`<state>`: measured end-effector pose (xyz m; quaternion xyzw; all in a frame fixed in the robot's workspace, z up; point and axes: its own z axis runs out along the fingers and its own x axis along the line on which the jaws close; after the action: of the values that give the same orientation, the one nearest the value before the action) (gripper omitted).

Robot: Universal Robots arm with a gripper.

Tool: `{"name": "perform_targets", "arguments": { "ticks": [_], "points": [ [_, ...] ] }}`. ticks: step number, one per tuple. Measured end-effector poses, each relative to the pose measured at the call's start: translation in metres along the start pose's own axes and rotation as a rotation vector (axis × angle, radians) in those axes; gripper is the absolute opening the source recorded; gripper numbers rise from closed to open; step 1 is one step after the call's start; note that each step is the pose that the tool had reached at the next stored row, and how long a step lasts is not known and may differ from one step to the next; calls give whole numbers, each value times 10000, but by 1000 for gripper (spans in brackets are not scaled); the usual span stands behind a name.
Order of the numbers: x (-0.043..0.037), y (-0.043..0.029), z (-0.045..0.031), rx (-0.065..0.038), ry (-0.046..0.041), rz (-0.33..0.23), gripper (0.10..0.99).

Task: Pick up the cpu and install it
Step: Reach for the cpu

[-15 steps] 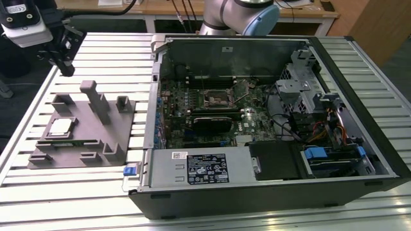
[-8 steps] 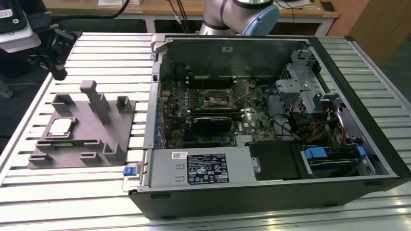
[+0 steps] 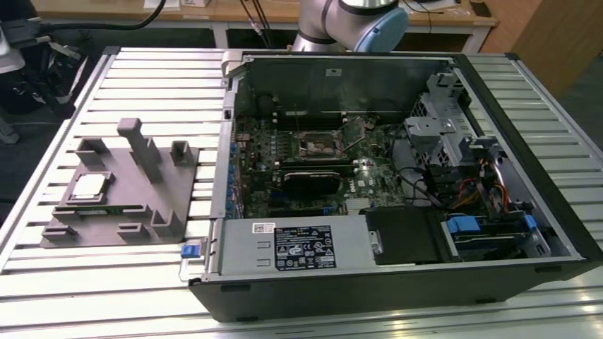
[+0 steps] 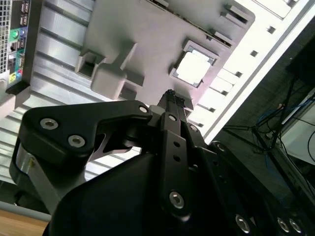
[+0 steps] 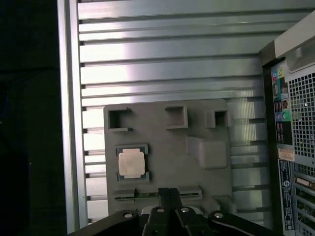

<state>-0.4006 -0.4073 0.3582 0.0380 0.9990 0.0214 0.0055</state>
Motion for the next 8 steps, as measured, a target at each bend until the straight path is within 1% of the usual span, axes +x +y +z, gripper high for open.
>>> {"name": "perform_targets", "arguments": {
  "ticks": [8],
  "points": [
    [213, -16, 2, 1, 0, 1, 106]
  ]
}}
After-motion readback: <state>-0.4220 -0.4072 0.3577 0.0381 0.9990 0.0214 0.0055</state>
